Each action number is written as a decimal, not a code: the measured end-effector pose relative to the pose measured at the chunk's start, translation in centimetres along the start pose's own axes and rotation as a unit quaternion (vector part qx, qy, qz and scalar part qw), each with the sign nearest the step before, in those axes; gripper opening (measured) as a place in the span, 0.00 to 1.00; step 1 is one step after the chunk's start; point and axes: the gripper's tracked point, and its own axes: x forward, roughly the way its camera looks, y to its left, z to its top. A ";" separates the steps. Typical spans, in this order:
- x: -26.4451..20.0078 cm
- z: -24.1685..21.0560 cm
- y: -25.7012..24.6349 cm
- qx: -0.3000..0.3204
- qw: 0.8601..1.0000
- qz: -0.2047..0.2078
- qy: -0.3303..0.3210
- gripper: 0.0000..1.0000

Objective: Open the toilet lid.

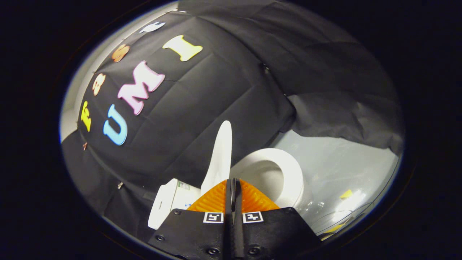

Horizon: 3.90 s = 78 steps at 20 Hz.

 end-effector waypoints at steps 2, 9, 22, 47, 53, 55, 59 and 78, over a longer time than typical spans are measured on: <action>-0.7 0.3 3.2 -0.043 0.999 0.008 -0.006 0.05; -1.7 -0.2 9.2 -0.122 0.992 -0.017 -0.028 0.05; -3.3 -3.8 21.9 -0.295 0.951 -0.049 -0.077 0.05; -2.3 -17.0 36.8 -0.477 0.875 -0.003 -0.086 0.06; -1.9 -18.1 37.8 -0.483 0.872 0.000 -0.083 0.06; -1.9 -18.4 37.9 -0.489 0.868 0.000 -0.084 0.06; -1.5 -19.0 38.2 -0.497 0.864 0.003 -0.082 0.06; -11.3 -12.8 40.5 -0.433 0.891 0.092 -0.101 0.98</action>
